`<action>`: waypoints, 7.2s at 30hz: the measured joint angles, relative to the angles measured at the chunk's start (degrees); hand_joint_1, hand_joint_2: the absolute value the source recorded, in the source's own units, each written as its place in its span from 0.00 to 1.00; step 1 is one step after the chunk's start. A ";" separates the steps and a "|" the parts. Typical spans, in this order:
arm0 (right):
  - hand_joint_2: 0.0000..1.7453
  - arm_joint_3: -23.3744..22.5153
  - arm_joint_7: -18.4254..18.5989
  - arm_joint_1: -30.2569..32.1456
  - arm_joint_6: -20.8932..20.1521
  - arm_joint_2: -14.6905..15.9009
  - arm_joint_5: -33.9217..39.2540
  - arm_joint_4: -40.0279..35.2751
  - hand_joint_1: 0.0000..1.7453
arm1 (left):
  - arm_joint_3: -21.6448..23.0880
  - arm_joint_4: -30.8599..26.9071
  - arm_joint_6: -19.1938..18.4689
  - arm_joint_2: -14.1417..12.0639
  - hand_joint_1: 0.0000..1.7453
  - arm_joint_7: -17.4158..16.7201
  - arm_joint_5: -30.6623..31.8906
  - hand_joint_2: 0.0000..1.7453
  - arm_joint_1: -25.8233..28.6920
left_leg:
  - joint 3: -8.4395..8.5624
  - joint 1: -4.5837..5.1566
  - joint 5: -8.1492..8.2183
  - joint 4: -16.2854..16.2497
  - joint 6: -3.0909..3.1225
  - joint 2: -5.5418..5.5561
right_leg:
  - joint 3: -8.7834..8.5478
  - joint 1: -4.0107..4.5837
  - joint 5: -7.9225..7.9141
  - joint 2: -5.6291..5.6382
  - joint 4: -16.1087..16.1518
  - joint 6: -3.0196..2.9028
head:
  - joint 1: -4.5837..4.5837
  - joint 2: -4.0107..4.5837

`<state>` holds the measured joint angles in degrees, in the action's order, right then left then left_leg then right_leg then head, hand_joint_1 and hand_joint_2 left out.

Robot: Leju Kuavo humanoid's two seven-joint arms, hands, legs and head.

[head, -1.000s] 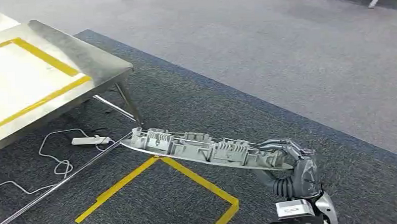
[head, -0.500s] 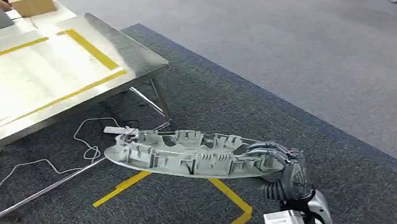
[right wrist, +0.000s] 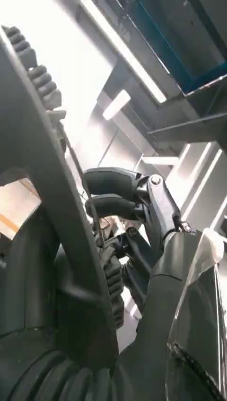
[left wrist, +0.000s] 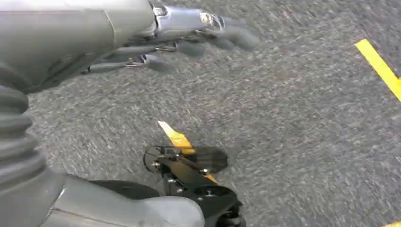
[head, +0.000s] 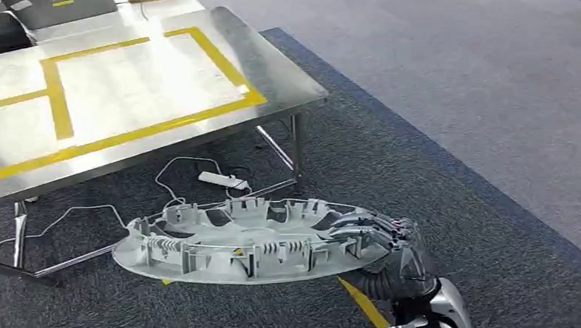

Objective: Take the parts from the cabinet and place them on the table.

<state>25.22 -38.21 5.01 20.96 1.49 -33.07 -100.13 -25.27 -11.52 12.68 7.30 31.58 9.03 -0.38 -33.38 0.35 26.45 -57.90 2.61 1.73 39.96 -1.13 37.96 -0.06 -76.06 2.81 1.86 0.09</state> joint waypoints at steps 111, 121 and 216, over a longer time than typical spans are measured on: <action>1.00 -28.94 2.36 -9.90 12.55 -4.42 20.06 8.57 1.00 | -2.34 -0.04 -0.42 1.73 0.00 0.35 7.89 1.00 0.50 | -4.35 -0.78 4.42 -8.97 -3.47 -1.81 | -8.00 -0.17 -8.76 3.00 17.50 -2.68 | -0.33 0.00; 1.00 -29.62 1.97 -10.21 12.59 -4.48 20.20 8.83 1.00 | -2.40 -0.04 -0.42 1.73 0.00 0.28 7.93 1.00 0.27 | 0.05 0.07 0.30 -0.46 0.15 -1.56 | -3.23 -0.11 -3.15 0.82 6.86 0.06 | -0.94 0.00; 0.00 -30.10 12.89 4.93 8.85 -2.02 2.72 13.73 0.00 | -19.69 -0.39 -2.69 1.92 0.00 -1.70 14.45 0.00 1.11 | 5.52 -0.25 1.25 3.78 0.17 -4.01 | -1.26 -0.79 -6.44 -0.13 6.74 0.66 | -1.00 0.00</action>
<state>-4.88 -25.31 9.94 29.82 -0.53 -30.35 -86.40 -44.96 -11.91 9.99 9.22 29.88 23.48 0.73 -27.86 0.10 27.70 -54.12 2.78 -2.29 38.70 -1.92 31.52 -0.19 -69.31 3.47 0.85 0.09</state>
